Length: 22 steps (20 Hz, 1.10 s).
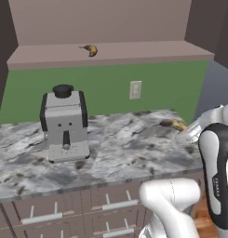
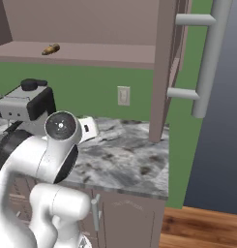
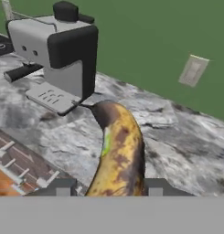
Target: Pick the bananas from the cabinet and place them in one bowl. Pick the carrot from the sink and place it in the other bowl.
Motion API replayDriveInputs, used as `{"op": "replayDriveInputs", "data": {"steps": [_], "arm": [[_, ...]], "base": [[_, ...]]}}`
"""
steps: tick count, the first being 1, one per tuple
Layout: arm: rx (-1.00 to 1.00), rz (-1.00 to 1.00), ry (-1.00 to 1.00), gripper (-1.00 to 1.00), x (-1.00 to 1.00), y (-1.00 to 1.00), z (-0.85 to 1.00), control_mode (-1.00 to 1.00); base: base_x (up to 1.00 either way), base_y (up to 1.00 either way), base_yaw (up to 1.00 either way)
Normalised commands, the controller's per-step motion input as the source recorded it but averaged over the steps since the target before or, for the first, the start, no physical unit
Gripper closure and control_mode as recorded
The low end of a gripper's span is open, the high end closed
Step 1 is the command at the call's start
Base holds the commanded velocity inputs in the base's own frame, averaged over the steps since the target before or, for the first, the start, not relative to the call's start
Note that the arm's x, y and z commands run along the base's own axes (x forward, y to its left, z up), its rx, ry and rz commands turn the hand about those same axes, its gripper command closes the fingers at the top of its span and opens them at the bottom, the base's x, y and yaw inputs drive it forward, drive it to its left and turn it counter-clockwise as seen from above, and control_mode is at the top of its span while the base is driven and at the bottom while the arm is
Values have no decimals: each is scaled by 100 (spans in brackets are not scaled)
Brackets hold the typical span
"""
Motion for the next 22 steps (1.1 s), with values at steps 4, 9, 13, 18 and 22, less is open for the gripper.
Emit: {"op": "replayDriveInputs", "data": {"steps": [4, 9, 13, 18, 22], "arm": [[-23, 10, 17, 100, -87, 88, -48, -100], [-21, 15, 27, 100, -67, 64, -57, -100], [-2, 9, 5, 100, -25, 16, -16, -100], [-2, 2, 0, 100, -18, 0, -7, 100], [0, 0, 0, 100, 0, 0, 0, 100]], "base": [[0, 0, 0], [0, 0, 0], [0, 0, 0], [-34, 0, 5], [-75, 0, 26]]}}
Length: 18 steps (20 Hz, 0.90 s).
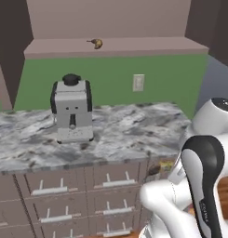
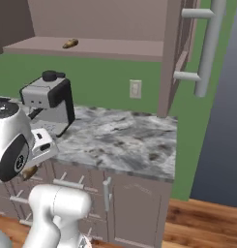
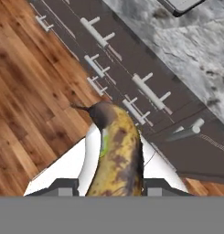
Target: Pick the bananas from the cabinet and place them in one bowl. Pick the carrot from the sink and place it in the other bowl.
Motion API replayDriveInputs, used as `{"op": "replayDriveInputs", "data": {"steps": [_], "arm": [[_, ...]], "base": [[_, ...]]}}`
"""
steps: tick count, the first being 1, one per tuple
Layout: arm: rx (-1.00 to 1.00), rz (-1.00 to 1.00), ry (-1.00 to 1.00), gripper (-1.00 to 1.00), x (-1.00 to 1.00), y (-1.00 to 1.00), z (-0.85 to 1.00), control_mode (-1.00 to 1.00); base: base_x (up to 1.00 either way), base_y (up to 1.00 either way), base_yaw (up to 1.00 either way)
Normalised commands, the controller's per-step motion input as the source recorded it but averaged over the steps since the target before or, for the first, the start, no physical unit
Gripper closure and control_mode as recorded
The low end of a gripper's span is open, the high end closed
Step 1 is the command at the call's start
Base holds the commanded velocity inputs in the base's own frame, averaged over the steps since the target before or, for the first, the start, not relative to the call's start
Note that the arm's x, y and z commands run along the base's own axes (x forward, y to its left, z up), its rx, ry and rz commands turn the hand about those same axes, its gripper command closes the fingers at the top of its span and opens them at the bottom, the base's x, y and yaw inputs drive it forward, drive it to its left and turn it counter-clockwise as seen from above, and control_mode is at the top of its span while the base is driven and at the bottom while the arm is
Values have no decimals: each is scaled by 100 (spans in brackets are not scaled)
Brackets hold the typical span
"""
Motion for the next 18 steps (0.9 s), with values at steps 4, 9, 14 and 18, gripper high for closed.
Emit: {"op": "replayDriveInputs", "data": {"steps": [4, 9, 14, 18], "arm": [[0, 0, 0, 100, 0, 0, 0, 100], [0, 0, 0, 100, 0, 0, 0, 100], [0, 0, 0, 100, 0, 0, 0, 100], [0, 0, 0, 100, 0, 0, 0, 100]], "base": [[-18, 0, 47], [-7, 0, 50], [-6, 0, 50], [-6, 0, 50]]}}
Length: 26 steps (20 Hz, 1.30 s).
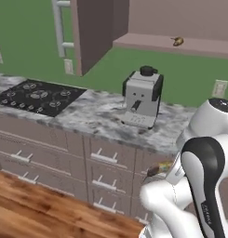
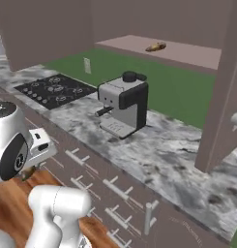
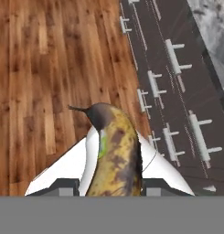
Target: Pick the bananas from the cabinet and place them in one bowl. Pick the carrot from the sink and place it in the other bowl.
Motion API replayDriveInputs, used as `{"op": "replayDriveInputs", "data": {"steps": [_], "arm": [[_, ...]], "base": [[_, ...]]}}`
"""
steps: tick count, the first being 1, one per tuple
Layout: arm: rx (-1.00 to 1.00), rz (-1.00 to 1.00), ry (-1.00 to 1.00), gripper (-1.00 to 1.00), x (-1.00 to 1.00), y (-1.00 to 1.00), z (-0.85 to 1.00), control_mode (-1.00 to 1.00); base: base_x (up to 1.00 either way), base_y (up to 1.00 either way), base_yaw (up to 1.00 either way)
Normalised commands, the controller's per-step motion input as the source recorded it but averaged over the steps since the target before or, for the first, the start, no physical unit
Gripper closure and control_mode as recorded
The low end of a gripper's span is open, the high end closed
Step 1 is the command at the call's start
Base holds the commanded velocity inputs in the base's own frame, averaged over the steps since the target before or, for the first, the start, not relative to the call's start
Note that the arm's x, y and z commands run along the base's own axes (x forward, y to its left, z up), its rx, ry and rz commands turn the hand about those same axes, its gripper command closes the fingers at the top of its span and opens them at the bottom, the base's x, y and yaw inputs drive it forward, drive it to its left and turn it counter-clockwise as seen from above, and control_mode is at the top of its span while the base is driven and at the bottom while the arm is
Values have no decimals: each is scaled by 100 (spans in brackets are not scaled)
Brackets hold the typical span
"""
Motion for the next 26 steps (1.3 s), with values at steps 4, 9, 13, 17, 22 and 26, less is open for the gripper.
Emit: {"op": "replayDriveInputs", "data": {"steps": [4, 9, 13, 17, 22, 26], "arm": [[0, 0, 0, 100, 0, 0, 0, 100], [0, 0, 0, 100, 0, 0, 0, 100], [0, 0, 0, 100, 0, 0, 0, 100], [0, 0, 0, 100, 0, 0, 0, 100], [0, 0, 0, 100, 0, 0, 0, 100], [0, 0, 0, 100, 0, 0, 0, 100]], "base": [[-6, 0, 50], [-7, 0, 50], [-9, 0, 50], [-8, 0, 50], [-8, 0, 50], [-8, 0, 50]]}}
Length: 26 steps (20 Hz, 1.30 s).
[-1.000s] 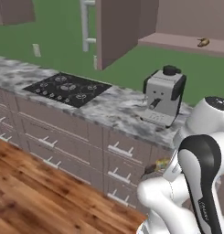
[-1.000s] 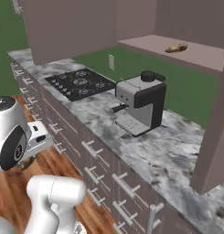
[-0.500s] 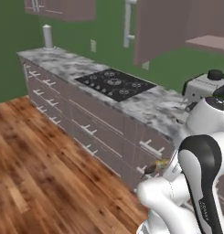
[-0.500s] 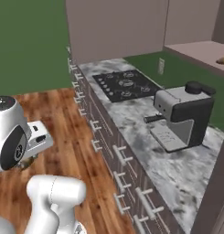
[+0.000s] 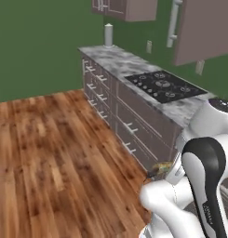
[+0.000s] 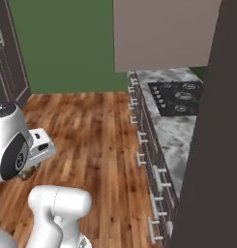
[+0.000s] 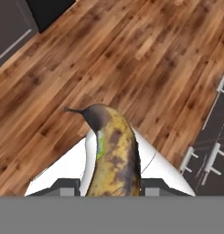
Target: Pick the bananas from the cabinet and place them in one bowl. Pick the carrot from the sink and place it in the other bowl.
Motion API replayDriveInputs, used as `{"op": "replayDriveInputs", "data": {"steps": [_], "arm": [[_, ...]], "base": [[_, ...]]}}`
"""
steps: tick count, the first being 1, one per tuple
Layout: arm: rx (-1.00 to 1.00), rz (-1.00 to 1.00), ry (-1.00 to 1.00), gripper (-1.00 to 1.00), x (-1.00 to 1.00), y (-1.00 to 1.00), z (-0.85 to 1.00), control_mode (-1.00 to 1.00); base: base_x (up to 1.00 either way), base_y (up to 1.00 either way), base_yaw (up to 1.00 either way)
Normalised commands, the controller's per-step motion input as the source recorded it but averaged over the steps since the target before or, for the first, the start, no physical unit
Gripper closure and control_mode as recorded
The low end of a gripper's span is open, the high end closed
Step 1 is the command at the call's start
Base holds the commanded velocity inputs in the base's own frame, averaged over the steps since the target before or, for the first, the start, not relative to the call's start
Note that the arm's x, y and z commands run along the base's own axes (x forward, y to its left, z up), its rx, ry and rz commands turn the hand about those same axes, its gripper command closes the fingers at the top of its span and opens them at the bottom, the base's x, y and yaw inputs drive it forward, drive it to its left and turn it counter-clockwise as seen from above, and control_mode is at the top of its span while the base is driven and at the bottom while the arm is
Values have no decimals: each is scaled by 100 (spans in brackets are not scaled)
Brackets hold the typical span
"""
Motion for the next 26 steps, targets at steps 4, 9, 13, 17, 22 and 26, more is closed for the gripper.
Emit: {"op": "replayDriveInputs", "data": {"steps": [4, 9, 13, 17, 22, 26], "arm": [[0, 0, 0, 100, 0, 0, 0, 100], [0, 0, 0, 100, 0, 0, 0, 100], [0, 0, 0, 100, 0, 0, 0, 100], [0, 0, 0, 100, 0, 0, 0, 100], [0, 0, 0, 100, 0, 0, 0, 100], [0, 0, 0, 100, 0, 0, 0, 100]], "base": [[-8, 0, 50], [-7, 0, 50], [-12, 0, 49], [-12, 0, 50], [-10, 0, 50], [-8, 0, 50]]}}
